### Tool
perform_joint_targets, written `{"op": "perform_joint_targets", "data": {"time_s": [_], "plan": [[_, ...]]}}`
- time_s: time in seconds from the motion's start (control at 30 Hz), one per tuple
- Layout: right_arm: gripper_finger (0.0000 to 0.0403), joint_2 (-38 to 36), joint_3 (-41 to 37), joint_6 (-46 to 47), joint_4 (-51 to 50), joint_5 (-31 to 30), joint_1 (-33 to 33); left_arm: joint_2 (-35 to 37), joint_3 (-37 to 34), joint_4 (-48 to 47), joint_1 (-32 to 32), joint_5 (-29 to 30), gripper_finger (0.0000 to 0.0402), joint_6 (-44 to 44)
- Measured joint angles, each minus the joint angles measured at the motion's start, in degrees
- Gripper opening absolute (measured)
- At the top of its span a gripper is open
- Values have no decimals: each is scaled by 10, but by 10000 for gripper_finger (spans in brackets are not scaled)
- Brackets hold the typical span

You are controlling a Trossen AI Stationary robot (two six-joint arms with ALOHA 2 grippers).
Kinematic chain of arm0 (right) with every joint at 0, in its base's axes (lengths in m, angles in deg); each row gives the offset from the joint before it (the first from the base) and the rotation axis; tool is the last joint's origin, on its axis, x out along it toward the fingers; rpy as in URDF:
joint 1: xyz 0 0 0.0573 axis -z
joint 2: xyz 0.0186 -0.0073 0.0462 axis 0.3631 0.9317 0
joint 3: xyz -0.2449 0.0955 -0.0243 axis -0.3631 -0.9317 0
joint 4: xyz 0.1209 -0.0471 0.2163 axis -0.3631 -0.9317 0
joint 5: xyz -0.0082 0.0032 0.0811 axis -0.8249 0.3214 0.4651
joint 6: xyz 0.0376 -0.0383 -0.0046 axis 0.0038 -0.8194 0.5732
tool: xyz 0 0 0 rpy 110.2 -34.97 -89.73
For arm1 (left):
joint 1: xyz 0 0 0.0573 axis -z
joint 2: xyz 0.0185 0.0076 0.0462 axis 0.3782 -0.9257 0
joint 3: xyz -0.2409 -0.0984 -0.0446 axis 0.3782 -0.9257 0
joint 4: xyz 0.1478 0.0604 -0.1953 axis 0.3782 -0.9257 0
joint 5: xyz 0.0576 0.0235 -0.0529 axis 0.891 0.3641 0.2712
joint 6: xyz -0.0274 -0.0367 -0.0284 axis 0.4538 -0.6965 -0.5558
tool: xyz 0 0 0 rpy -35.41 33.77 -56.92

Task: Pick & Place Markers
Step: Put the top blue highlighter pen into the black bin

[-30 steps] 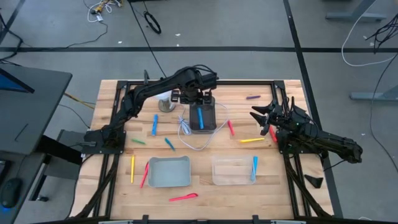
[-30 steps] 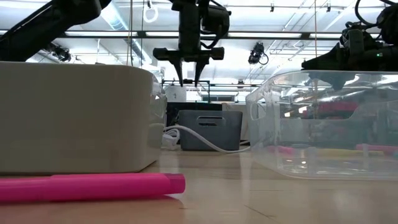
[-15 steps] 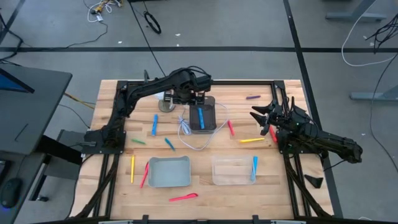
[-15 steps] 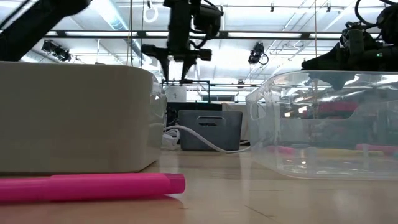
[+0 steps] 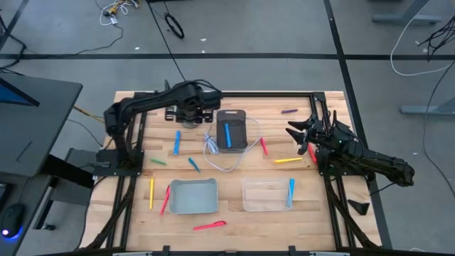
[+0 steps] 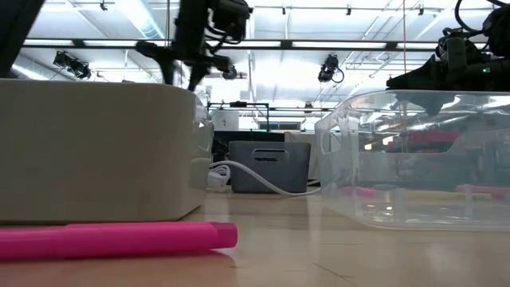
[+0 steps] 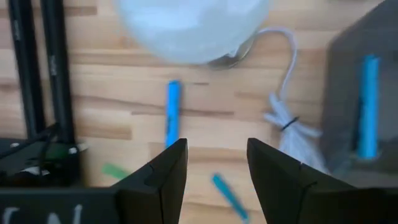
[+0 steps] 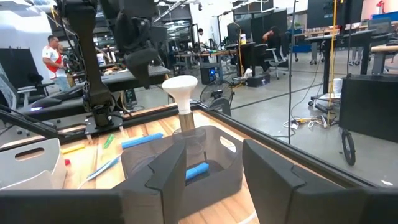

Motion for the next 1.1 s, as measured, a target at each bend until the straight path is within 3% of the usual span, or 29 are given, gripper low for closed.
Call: {"op": "perform_joint_targets", "data": {"time_s": [0.3,0.67,1.1], "plan": [[159,0,0,0,0,0,0,82,-67,8,4,0,174,23],[159,0,0,0,0,0,0,190,-237,143,-8,-23,174,24],[159,0,0,0,0,0,0,215,-357,215,-30,-55,174,24]]}}
